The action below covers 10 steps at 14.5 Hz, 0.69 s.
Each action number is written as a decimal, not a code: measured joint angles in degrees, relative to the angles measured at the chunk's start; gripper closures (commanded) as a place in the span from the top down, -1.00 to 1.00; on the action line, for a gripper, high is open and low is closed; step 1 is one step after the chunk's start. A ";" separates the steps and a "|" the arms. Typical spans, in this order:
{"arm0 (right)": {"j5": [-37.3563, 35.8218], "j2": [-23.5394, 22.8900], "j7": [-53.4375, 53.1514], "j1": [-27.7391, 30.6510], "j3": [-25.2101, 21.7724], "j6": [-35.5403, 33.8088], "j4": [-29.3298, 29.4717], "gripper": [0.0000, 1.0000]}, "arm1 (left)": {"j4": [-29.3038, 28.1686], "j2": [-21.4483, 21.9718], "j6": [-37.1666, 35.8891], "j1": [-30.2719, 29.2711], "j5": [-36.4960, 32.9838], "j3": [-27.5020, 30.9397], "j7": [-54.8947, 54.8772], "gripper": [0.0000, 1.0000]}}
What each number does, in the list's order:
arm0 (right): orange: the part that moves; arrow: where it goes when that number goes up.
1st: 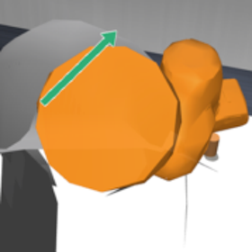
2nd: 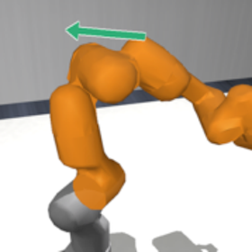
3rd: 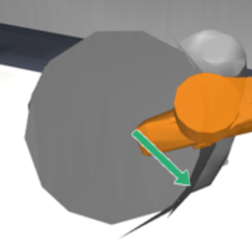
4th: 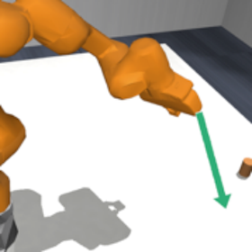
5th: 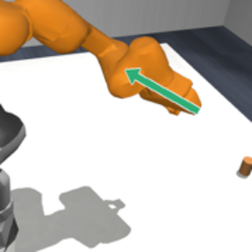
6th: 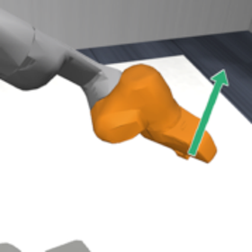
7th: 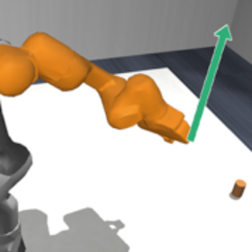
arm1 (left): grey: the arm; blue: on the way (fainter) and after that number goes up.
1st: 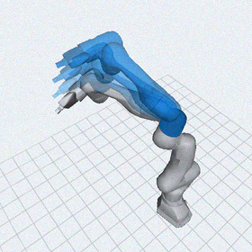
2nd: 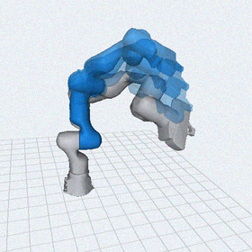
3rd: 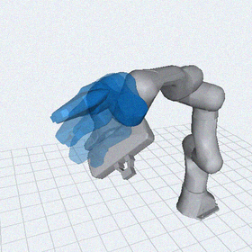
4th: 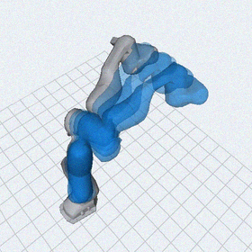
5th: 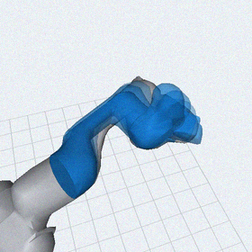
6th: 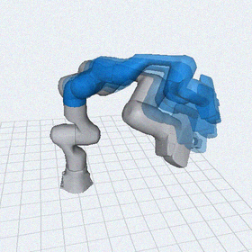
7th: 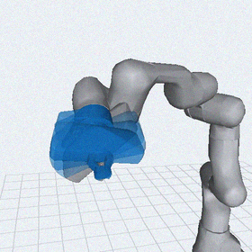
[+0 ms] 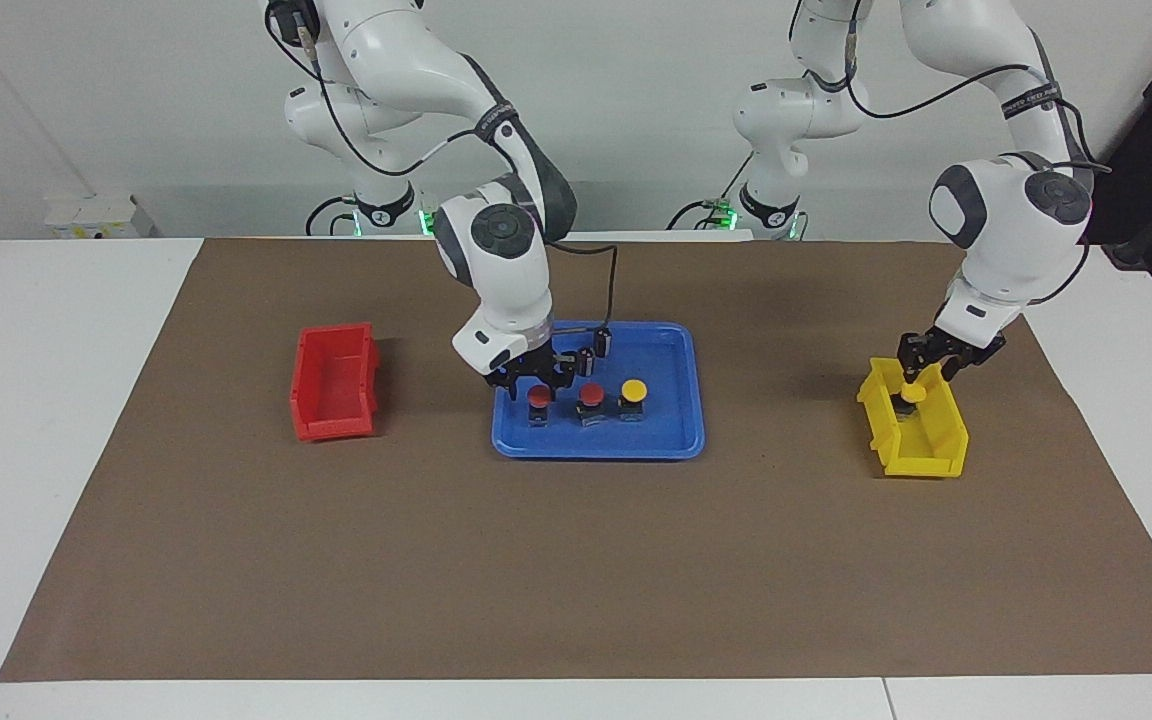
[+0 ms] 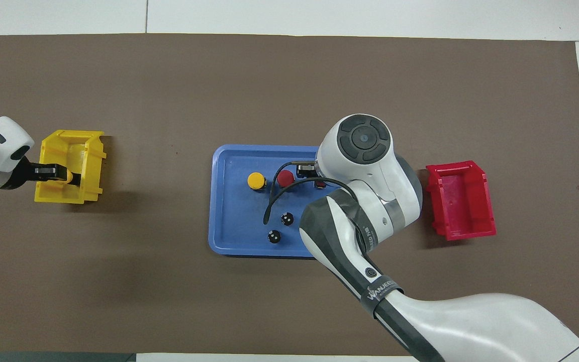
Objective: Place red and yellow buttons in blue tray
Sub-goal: 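Carry the red button into the tray while the left gripper grasps another yellow button, then withdraw the right gripper to rest while the left gripper lifts the yellow button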
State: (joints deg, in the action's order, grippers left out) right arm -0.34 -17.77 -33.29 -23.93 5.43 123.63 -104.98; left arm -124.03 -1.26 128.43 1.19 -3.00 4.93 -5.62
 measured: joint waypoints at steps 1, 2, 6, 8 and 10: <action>-1.40 0.51 -0.19 0.37 -0.21 -1.52 1.02 1.00 | -0.01 -0.49 0.65 0.00 0.30 -0.06 0.04 0.21; -2.26 1.34 -0.31 1.36 -0.55 -4.45 3.28 1.00 | -0.04 -0.98 1.50 0.00 0.61 -0.12 0.04 0.20; -3.10 6.35 5.22 11.42 -0.97 -21.43 15.16 1.00 | -0.15 -2.47 3.44 0.00 0.81 -0.14 0.16 -0.51; -3.04 9.05 12.64 17.40 -1.06 -27.15 16.97 1.00 | -0.28 -2.83 3.55 0.00 0.88 -0.14 1.35 -0.97; -2.97 11.31 19.22 22.23 -1.11 -32.00 17.12 1.00 | -0.22 -2.86 3.59 -0.04 0.89 -0.13 2.77 -0.97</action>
State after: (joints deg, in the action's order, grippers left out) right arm -3.31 -6.46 -14.06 -1.70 4.32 91.63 -87.86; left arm -124.25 -4.12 132.02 1.16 -2.11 4.80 -2.85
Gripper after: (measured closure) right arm 0.000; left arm 0.595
